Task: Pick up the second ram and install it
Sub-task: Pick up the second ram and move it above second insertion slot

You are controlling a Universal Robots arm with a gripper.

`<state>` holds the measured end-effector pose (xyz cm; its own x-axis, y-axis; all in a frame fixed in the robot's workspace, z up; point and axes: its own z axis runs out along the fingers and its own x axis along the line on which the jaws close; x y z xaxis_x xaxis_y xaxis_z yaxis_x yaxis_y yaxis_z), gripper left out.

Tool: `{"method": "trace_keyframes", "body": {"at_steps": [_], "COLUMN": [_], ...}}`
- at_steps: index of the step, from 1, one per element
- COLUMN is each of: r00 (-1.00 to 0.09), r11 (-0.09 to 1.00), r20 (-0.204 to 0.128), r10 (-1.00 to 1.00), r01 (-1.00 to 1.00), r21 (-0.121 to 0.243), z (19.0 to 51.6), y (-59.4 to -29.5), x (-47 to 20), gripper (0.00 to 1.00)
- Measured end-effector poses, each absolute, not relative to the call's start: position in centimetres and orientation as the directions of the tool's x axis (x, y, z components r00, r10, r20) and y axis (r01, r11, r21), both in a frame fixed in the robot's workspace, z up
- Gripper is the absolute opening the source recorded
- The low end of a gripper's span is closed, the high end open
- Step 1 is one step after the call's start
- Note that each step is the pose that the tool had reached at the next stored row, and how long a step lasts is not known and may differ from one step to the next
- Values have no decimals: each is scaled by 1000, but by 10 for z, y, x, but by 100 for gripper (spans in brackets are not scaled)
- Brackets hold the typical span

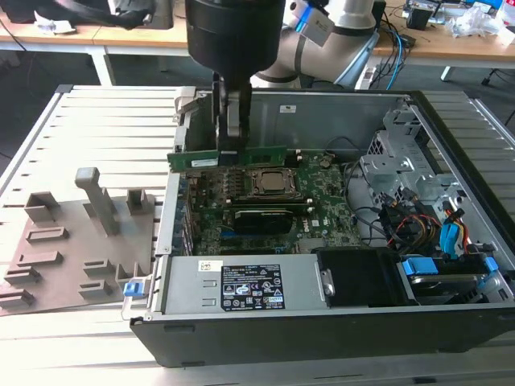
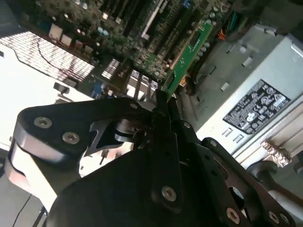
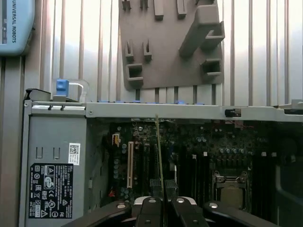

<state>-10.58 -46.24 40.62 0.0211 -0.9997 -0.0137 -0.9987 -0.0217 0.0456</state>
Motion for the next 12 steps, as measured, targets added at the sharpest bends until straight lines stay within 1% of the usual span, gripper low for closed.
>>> {"method": "trace_keyframes", "body": {"at_steps": [10, 12], "r00": [21, 21], "r11": [-22, -22], "r20": [-14, -14], "r10": [-1000, -1000], "r01": [-999, -999], "r21": [47, 49], "z": [404, 403], "y": [-410, -389], "x": [-73, -50], "gripper": [14, 14]}}
